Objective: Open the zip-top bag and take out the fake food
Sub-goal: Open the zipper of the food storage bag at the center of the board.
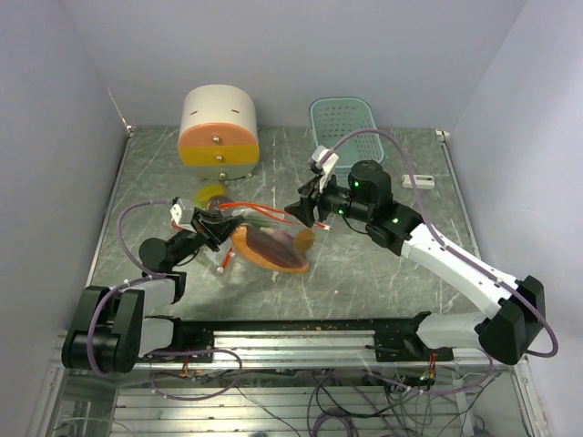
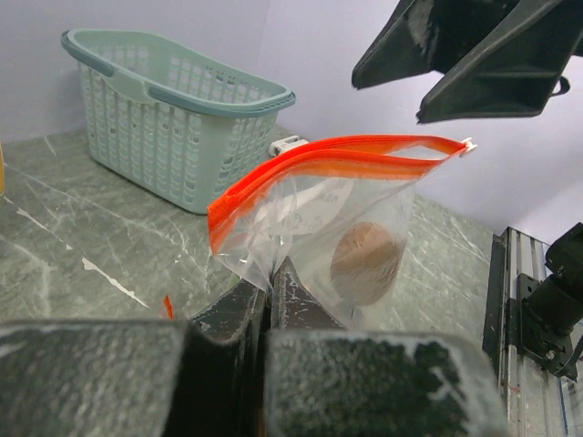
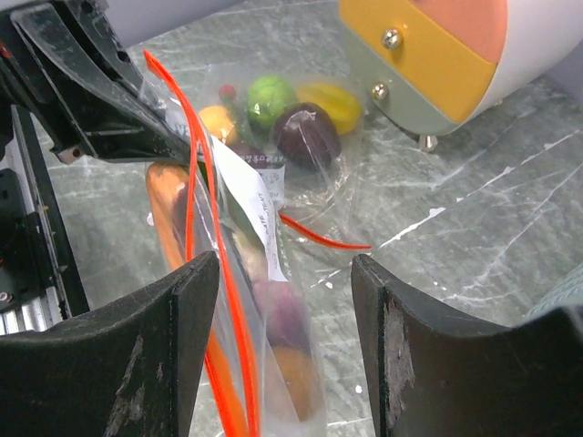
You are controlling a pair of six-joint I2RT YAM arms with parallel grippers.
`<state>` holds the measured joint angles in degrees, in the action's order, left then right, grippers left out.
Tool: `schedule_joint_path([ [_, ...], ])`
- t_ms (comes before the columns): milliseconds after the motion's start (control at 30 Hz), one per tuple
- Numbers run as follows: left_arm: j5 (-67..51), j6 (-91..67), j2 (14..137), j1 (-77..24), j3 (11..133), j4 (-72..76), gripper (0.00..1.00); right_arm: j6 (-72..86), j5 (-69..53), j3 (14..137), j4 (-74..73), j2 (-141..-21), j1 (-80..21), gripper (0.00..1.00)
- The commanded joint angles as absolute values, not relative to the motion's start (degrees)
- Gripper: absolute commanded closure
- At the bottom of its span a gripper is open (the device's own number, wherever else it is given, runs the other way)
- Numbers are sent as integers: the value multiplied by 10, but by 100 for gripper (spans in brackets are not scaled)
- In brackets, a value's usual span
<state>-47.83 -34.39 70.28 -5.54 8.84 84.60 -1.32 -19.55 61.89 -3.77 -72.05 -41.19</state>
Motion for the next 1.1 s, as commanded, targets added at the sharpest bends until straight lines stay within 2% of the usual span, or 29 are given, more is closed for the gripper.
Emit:
schedule_joint_path([
  [0,-491,-333,686,-52,101,901,93,-13,-203,603,-10,-730,-410,41],
  [400,-495,-338,690,-52,102,908,93,-15,-186,604,-16,-747,-410,45],
  [767,-495,-344,704,-52,103,924,93,6,-226,592,5,-678,-410,41],
  [1067,-489,-338,696,-52,102,911,93,1,-229,581,0,-694,-410,42],
])
